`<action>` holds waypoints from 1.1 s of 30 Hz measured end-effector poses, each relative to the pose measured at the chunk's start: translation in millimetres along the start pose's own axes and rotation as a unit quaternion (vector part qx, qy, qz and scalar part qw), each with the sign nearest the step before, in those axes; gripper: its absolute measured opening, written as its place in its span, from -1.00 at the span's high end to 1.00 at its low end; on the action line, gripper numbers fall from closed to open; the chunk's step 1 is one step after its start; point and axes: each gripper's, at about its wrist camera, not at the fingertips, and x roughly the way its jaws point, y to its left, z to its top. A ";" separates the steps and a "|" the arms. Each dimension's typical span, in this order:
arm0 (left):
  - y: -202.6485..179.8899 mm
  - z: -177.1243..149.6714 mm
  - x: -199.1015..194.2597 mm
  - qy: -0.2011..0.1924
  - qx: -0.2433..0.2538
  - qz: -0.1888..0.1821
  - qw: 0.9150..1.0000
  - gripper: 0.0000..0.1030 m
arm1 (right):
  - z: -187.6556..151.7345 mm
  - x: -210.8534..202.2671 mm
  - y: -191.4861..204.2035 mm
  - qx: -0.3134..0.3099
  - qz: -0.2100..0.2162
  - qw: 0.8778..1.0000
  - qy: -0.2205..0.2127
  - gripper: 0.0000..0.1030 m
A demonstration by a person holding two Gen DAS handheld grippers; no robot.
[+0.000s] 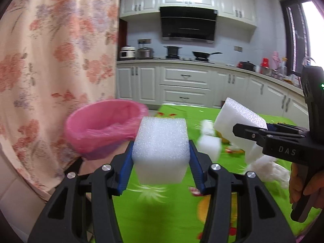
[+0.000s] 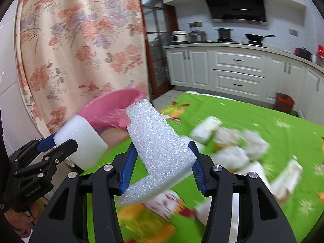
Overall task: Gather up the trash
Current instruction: 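Carry both foam pieces over the pink bin and open both tools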
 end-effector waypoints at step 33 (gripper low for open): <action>190.8 71.3 136.3 0.006 -0.109 0.110 0.988 -0.36 | 130.3 225.2 83.0 -0.033 0.096 0.994 0.033 -0.31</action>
